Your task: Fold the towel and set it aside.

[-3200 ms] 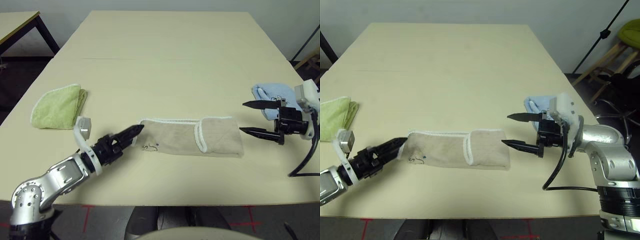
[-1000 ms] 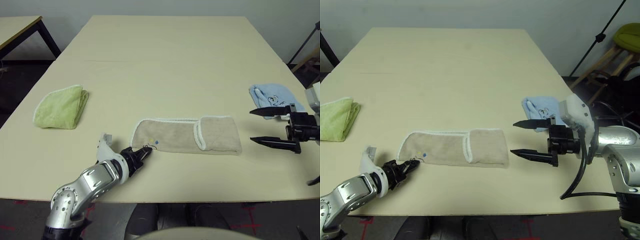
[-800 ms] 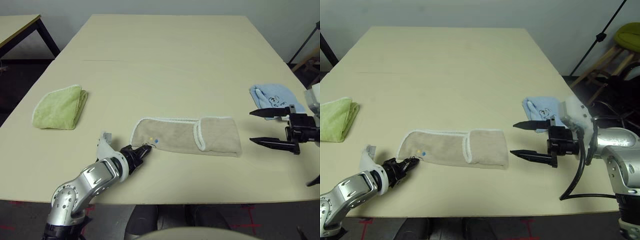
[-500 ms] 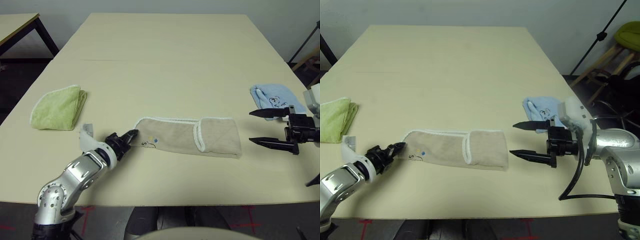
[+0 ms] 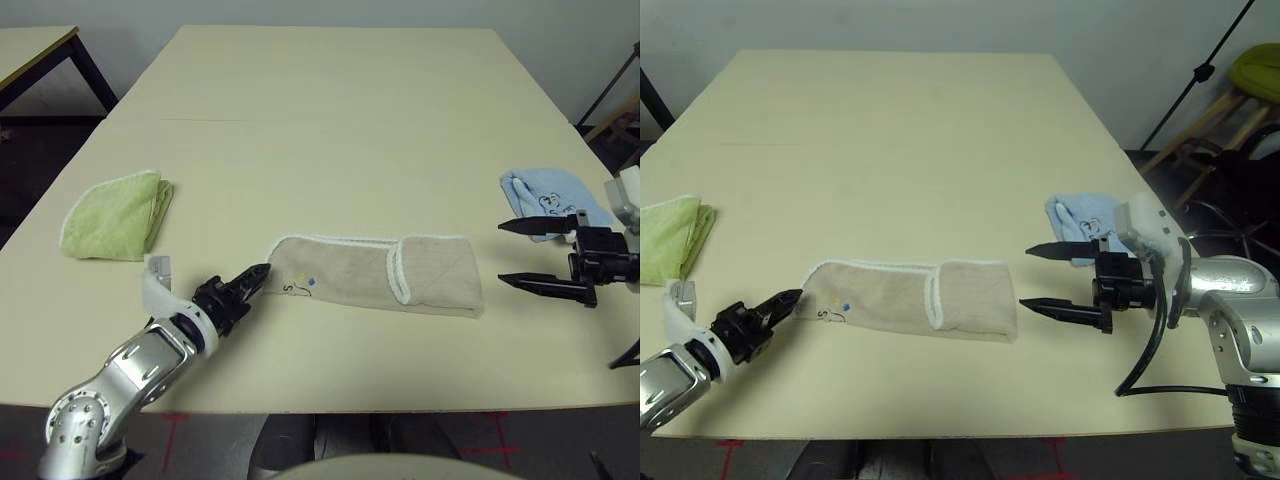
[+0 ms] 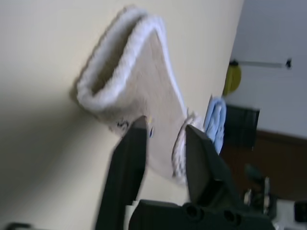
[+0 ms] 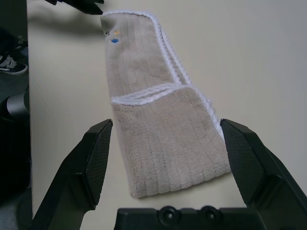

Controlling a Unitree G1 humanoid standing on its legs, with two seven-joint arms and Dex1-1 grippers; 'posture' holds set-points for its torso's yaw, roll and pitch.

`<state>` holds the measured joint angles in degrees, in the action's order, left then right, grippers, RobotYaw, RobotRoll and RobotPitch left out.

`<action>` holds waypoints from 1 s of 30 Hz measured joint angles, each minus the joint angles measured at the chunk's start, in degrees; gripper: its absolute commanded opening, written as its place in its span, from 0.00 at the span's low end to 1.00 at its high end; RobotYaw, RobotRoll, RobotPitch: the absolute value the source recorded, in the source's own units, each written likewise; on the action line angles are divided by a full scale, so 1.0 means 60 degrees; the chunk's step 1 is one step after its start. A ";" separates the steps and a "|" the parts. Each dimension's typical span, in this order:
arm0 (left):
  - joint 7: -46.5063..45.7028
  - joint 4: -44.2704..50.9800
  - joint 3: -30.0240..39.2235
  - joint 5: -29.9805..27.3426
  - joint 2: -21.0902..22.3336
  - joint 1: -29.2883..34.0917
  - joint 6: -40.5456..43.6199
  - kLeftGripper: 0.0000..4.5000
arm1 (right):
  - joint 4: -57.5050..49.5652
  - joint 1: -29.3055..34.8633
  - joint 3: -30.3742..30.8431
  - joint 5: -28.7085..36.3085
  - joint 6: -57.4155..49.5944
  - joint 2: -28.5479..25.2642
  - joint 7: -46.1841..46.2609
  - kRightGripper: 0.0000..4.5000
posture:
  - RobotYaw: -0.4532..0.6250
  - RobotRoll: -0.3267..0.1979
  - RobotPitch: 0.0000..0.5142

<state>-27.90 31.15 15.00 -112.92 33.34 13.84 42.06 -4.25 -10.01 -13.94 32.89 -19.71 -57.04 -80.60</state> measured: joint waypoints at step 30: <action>-0.2674 -0.0757 -0.1126 -0.0046 -0.0596 -0.1184 -0.0165 1.00 | -0.0049 -0.0004 0.0003 0.0002 0.0000 0.0011 0.0074 1.00 | 0.49 0.62 0.20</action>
<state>-43.95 26.61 8.25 -113.20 29.77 6.74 41.07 -4.55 -10.03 -13.92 32.90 -19.71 -56.97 -80.16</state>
